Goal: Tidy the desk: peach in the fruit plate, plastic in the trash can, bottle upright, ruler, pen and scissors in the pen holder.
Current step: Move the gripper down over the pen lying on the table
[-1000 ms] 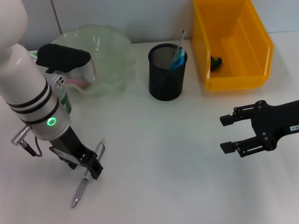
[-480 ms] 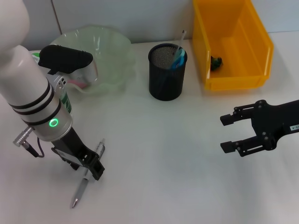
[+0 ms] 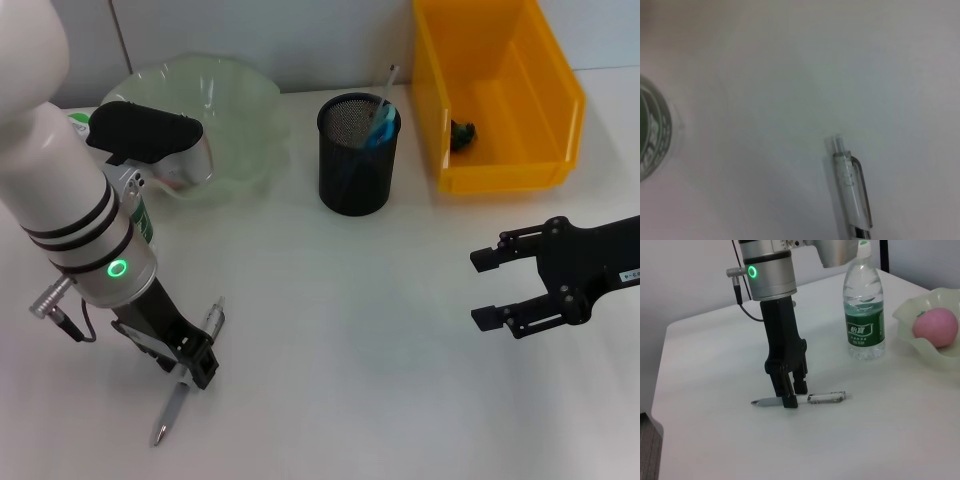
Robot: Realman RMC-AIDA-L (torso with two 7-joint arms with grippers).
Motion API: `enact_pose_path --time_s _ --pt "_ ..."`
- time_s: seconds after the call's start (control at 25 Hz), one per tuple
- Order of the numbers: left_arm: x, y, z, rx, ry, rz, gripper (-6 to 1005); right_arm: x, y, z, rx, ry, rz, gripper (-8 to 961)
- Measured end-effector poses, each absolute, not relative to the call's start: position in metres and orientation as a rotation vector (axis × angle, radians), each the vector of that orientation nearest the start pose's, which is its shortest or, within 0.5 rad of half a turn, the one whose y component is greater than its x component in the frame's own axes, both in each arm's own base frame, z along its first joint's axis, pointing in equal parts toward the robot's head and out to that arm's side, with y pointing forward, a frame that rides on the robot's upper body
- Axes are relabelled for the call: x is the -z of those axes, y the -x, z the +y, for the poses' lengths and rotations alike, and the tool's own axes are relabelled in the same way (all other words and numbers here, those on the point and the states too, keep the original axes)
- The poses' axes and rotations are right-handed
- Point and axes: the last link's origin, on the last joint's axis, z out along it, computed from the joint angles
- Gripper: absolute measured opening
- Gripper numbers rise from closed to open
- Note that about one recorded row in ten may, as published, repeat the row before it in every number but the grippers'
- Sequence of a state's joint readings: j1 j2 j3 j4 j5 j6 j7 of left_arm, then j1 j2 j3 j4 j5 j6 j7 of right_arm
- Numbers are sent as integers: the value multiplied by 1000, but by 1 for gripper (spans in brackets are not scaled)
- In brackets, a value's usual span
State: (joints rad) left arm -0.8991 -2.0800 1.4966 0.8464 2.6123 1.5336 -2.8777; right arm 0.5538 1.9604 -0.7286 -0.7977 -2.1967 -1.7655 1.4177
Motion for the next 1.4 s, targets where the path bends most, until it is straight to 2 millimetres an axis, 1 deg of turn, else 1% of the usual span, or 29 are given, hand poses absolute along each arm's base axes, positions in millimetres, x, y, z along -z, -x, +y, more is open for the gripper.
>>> enact_pose_path --time_s 0.08,0.28,1.04,1.36,1.4 --pt "59 180 362 -854 2450 -1318 493 -52 -271 325 -346 2973 447 730" --pt "59 180 361 -854 2450 -1318 479 -52 -271 325 -346 2972 453 728" --pt "60 180 361 -871 2453 -1298 453 -53 -270 325 -344 2971 450 723" --pt "60 180 361 -872 2455 -1296 269 -53 -270 325 -344 2971 451 721" --pt "60 180 361 -872 2455 -1296 269 -53 -270 325 -344 2971 451 720"
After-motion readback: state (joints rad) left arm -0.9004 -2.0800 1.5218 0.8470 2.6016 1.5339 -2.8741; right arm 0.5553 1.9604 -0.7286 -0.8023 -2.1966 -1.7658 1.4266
